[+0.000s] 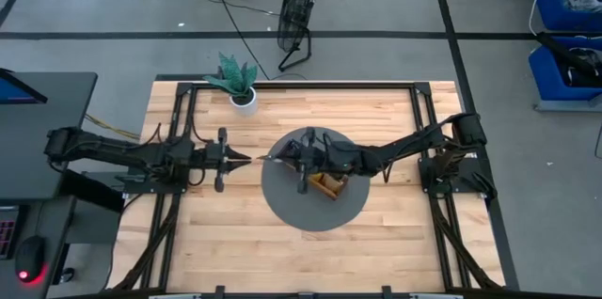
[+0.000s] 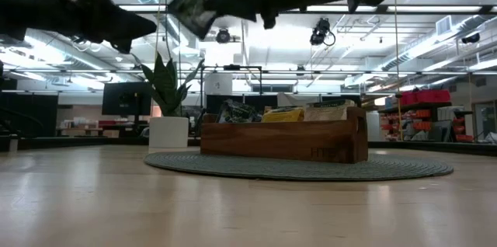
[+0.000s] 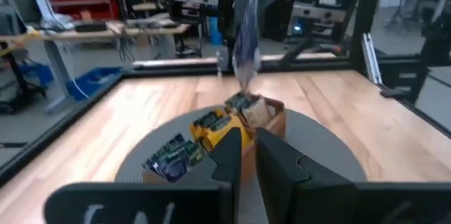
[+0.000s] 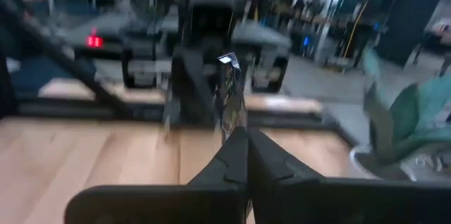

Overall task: Pick & Place Tea
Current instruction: Put the dark blue tea bag into the left section of the wooden organizer

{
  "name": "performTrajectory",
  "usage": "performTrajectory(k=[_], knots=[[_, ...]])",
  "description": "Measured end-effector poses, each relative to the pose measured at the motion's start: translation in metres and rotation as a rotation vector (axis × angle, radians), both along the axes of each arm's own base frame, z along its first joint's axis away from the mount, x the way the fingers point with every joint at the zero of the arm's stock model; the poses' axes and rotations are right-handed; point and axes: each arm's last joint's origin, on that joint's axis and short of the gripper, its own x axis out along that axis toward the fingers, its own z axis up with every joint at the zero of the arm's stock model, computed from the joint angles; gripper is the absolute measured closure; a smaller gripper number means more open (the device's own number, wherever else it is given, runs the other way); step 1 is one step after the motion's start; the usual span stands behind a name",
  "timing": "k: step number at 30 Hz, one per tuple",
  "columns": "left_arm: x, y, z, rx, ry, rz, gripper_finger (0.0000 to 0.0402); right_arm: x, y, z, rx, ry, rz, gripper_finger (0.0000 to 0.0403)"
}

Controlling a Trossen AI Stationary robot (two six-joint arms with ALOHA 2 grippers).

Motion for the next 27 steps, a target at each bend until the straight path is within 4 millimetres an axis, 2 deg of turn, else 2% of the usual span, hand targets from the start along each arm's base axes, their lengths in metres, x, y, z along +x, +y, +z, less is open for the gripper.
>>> performTrajectory(k=[5, 12, 16, 23, 27], knots=[[-0.001, 0.001, -0.003, 0.016, -0.042, 0.021, 0.0358, 0.0, -0.003, 0.01, 0.012, -0.107, -0.007, 0.0403], [-0.002, 0.001, 0.007, 0.019, -0.158, 0.01, 0.0347, 0.002, -0.01, 0.01, 0.035, -0.142, -0.015, 0.0403], [-0.002, 0.001, 0.011, 0.051, -0.199, 0.009, 0.0305, 0.002, -0.014, 0.014, 0.046, -0.19, 0.012, 0.0403], [-0.001, 0.003, 0.012, 0.032, -0.207, 0.05, 0.0199, 0.002, -0.015, 0.018, 0.04, -0.235, 0.039, 0.0403], [0.003, 0.008, 0.01, -0.008, -0.209, 0.091, 0.0177, 0.003, -0.014, 0.023, 0.041, -0.264, 0.047, 0.0403]])
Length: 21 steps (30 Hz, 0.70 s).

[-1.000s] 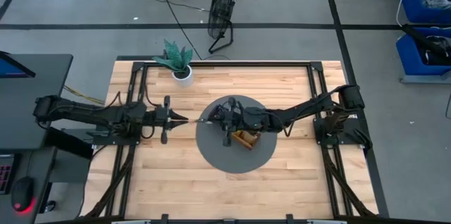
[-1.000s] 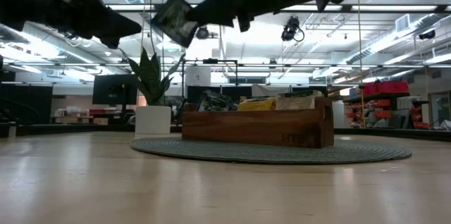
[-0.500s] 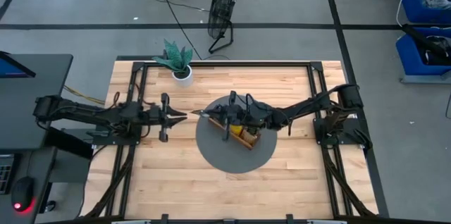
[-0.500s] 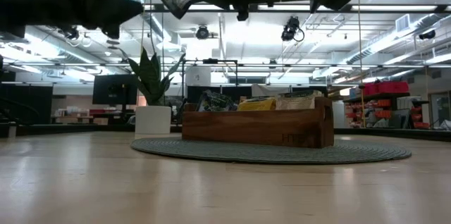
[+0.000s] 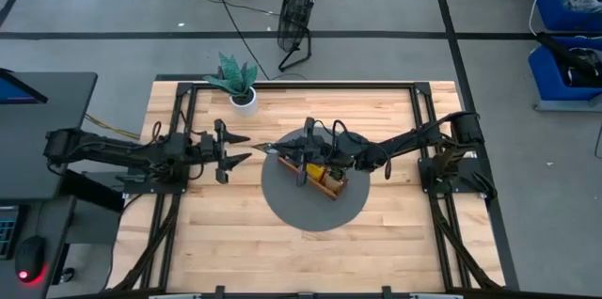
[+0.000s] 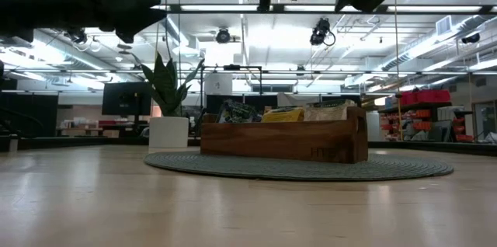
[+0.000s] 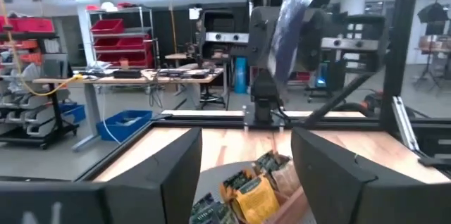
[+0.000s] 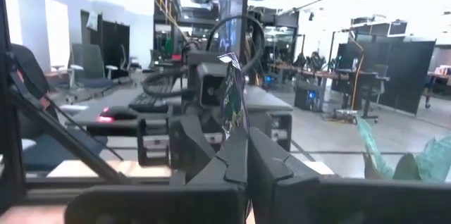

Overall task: Pick & Place Tea
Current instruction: Put the dark blue tea bag into the left section of the wooden organizer

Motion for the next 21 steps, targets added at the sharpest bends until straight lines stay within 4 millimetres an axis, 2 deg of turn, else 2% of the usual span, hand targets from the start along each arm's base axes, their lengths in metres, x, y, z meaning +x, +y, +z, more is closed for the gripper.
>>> performTrajectory(k=[4, 12, 17, 21], knots=[[0.005, 0.002, 0.001, 0.003, -0.031, 0.007, 0.019, 0.006, -0.001, 0.006, 0.0, -0.002, -0.005, 0.0403], [0.018, 0.004, 0.001, 0.004, 0.005, -0.035, 0.023, 0.022, -0.009, -0.007, -0.006, 0.043, -0.028, 0.0403], [0.021, 0.004, 0.001, 0.004, 0.014, -0.036, 0.0239, 0.024, -0.011, -0.007, -0.009, 0.034, -0.034, 0.0403], [0.022, 0.004, 0.001, 0.012, 0.015, -0.043, 0.0272, 0.024, -0.013, -0.007, 0.008, 0.032, -0.033, 0.0403]])
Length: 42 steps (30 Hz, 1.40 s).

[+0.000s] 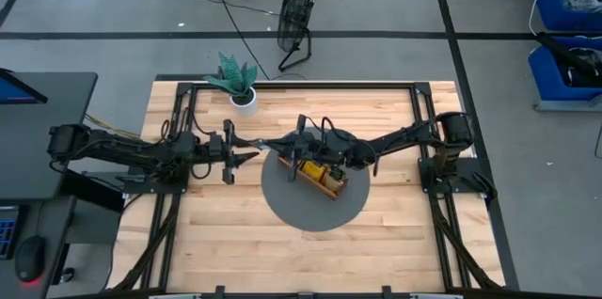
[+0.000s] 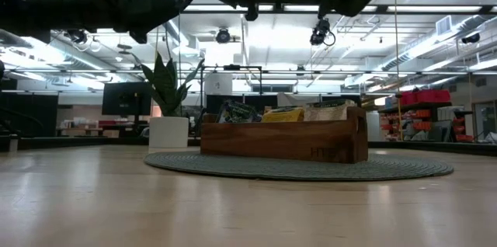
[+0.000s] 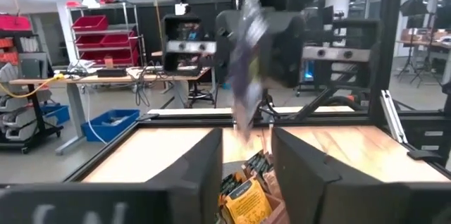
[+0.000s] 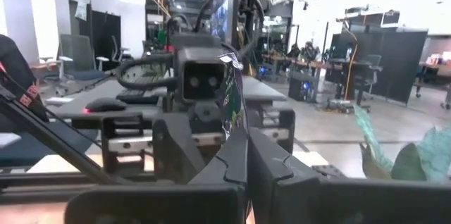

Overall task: Pick & Place Tea
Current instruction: Put the dark blue tea bag into the left section of the wooden organizer

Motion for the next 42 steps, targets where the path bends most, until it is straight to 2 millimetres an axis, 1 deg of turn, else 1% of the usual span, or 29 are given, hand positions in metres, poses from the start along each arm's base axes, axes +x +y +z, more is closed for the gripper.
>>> performTrajectory(k=[7, 9, 13, 16, 19, 28, 31, 35, 37, 42], knots=[[0.0, 0.0, 0.0, 0.023, 0.002, -0.009, 0.0379, 0.002, -0.002, -0.006, 0.02, 0.024, 0.019, 0.0403], [0.0, 0.0, 0.0, 0.024, 0.003, -0.01, 0.0394, 0.003, -0.002, -0.008, 0.02, 0.021, 0.019, 0.0403], [0.0, 0.0, -0.001, 0.026, 0.009, -0.009, 0.0398, 0.003, -0.002, -0.009, 0.011, 0.028, 0.018, 0.0403], [0.0, 0.0, -0.003, 0.025, 0.031, -0.01, 0.0398, 0.003, -0.002, -0.01, 0.007, 0.054, 0.019, 0.0394], [0.001, 0.0, -0.007, 0.023, 0.072, -0.011, 0.0399, 0.001, -0.002, -0.01, -0.027, 0.109, 0.034, 0.0375], [0.001, 0.0, -0.019, -0.008, 0.192, -0.015, 0.04, -0.005, 0.0, -0.016, -0.021, 0.284, 0.053, 0.0308], [0.001, 0.0, -0.023, -0.014, 0.237, -0.015, 0.04, -0.007, 0.0, -0.014, -0.019, 0.317, 0.078, 0.0284], [0.0, 0.0, -0.028, -0.042, 0.288, -0.014, 0.04, -0.009, 0.001, -0.014, 0.026, 0.395, 0.106, 0.0258], [-0.001, 0.0, -0.031, -0.047, 0.32, -0.013, 0.04, -0.006, 0.001, -0.011, 0.035, 0.462, 0.107, 0.0248], [-0.002, 0.0, -0.037, -0.095, 0.38, -0.009, 0.0401, -0.001, 0.002, 0.006, 0.029, 0.598, 0.112, 0.0229]])
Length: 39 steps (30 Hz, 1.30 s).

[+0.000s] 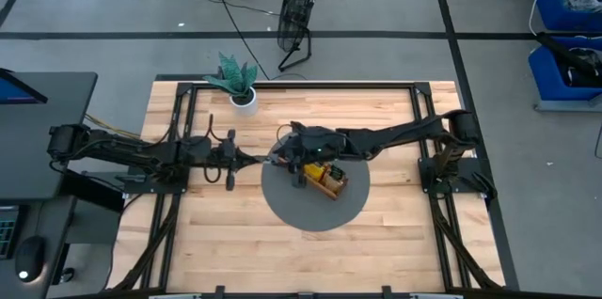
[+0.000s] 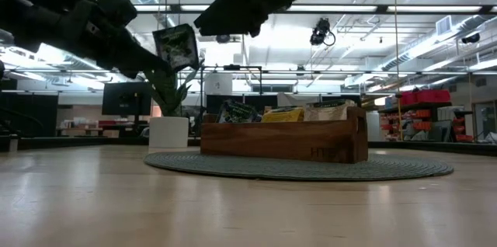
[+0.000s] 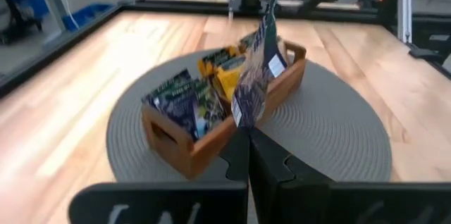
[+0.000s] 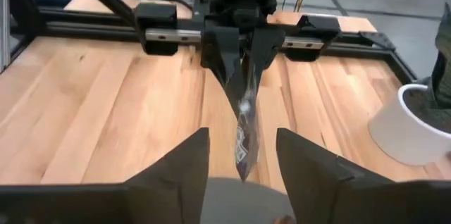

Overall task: Pick & Place Tea
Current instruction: Put the dark blue tea bag into the left section of the wooden organizer

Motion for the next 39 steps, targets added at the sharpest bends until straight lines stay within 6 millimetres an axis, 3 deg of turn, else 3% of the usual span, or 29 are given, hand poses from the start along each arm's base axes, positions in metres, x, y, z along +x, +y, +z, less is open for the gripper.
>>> performTrajectory(k=[5, 11, 17, 26, 39], knots=[[-0.002, 0.0, -0.005, -0.044, 0.055, 0.012, 0.0401, 0.004, 0.003, 0.022, -0.015, 0.036, 0.013, 0.0225], [-0.002, -0.001, -0.007, -0.092, 0.066, -0.007, 0.0401, 0.012, 0.003, 0.028, -0.018, 0.04, 0.015, 0.0225], [0.004, -0.002, 0.003, -0.091, 0.105, -0.03, 0.0401, 0.022, 0.0, 0.019, -0.027, 0.088, 0.012, 0.0224], [0.009, -0.002, 0.014, -0.053, 0.144, -0.043, 0.0401, 0.035, -0.007, 0.027, -0.032, 0.119, 0.01, 0.0224], [0.013, -0.002, 0.023, -0.021, 0.158, -0.054, 0.0401, 0.036, -0.01, 0.022, 0.002, 0.169, 0.011, 0.0226]])
